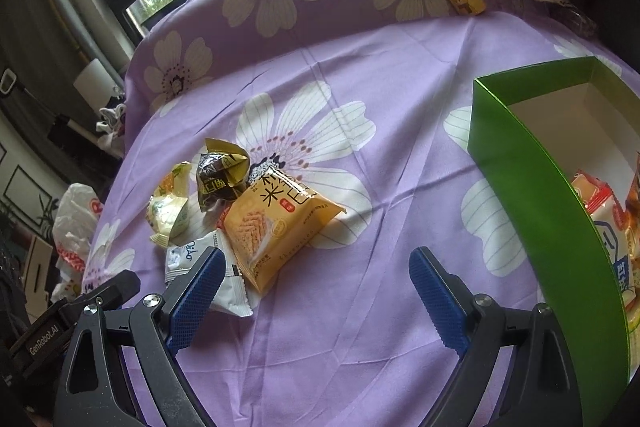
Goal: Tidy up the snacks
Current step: 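Open the right gripper and move it back over the snack pile, then close the right gripper on the white Qibo biscuit pack and lift it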
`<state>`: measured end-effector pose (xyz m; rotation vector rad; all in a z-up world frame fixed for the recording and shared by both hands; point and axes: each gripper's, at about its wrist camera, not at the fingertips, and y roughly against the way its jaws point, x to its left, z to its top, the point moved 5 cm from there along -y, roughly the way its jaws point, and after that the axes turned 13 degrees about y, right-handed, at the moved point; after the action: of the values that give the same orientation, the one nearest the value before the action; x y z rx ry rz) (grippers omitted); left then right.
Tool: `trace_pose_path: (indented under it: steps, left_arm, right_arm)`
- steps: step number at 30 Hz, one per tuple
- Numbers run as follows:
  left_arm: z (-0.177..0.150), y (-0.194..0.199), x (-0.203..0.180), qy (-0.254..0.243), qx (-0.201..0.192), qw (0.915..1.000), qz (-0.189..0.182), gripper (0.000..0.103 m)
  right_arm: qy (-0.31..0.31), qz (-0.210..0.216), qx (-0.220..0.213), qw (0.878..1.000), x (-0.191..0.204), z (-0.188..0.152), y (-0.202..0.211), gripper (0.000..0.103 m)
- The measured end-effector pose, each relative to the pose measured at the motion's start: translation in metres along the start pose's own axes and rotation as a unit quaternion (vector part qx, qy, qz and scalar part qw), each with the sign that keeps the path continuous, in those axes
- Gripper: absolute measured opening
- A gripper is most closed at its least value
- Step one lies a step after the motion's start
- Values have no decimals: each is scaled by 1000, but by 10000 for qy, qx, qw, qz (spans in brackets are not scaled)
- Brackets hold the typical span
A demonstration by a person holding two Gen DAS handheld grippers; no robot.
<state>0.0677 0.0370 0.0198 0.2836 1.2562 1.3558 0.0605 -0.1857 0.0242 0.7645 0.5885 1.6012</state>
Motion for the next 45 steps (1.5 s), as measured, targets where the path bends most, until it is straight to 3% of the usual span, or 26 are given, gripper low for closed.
trace_pose_path:
  steps: [10,16,20,27,31,33,40,45]
  left_arm:
    - [2,3,0,88,30,9999,-126,100]
    - [-4,-6,-6,-43,194,9997,-167,99]
    - [-9,-14,-10,-226,269,9994,-39,98]
    - [-14,-26,-9,-357,380,9986,123,95]
    - [-21,-36,-12,-320,683,9971,-88,92]
    - [-23,-36,-13,-390,623,9973,-72,91]
    - [-27,-38,-16,-647,505,9966,14,77]
    - [-28,-40,-24,-697,660,9949,-318,54]
  right_arm:
    - [-172,358,4,9992,-3,14,7,93]
    - [239,768,448,9958,26,32,-8,93]
    - [376,1325,703,9880,53,32,-26,93]
    - [566,1778,919,9781,73,21,-52,84]
    - [543,2127,877,9716,76,20,-54,81]
    - [449,2328,1019,9661,79,16,-58,79]
    - [410,2421,1312,9605,88,2,-78,77]
    - [362,2457,1281,9602,87,2,-79,77]
